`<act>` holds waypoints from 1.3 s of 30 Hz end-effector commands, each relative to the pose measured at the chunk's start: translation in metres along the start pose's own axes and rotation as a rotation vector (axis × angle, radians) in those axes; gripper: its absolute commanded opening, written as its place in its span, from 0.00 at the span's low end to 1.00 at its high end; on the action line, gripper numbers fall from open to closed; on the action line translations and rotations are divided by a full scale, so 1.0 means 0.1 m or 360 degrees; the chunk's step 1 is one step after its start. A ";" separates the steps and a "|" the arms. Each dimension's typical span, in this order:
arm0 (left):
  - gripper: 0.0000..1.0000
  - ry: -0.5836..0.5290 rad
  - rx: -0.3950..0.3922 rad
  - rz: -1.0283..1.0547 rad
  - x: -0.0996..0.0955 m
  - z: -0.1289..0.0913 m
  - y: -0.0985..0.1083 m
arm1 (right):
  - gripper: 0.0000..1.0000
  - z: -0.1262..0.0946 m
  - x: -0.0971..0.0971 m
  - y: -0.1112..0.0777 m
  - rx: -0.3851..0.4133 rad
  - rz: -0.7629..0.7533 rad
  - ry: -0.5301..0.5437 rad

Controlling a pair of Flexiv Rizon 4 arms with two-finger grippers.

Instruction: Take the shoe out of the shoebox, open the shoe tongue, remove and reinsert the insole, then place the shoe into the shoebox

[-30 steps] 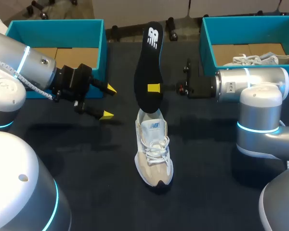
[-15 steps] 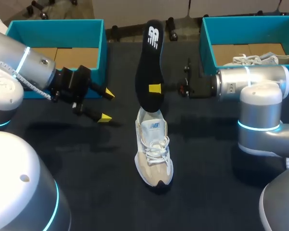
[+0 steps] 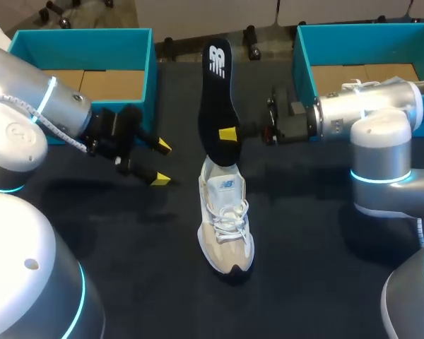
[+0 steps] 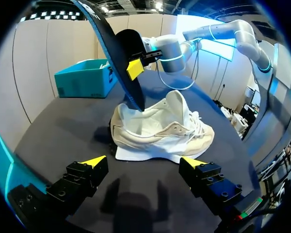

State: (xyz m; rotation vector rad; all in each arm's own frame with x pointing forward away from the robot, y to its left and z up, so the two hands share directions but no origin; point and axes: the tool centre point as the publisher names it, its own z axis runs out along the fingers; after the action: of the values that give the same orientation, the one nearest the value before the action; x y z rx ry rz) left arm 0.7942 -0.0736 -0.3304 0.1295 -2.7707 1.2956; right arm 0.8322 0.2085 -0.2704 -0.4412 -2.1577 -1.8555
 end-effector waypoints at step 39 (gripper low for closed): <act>1.00 -0.0072 -0.0026 0.0024 -0.06 0.29 -0.05 | 0.00 0.18 0.03 -0.65 0.0025 -0.0046 0.0136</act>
State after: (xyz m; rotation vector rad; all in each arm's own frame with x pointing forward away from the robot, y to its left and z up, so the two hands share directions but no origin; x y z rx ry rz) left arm 0.8004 -0.0981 -0.3453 0.1370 -2.8217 1.2918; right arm 0.8078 0.2163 -0.3269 -0.3139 -2.1336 -1.8331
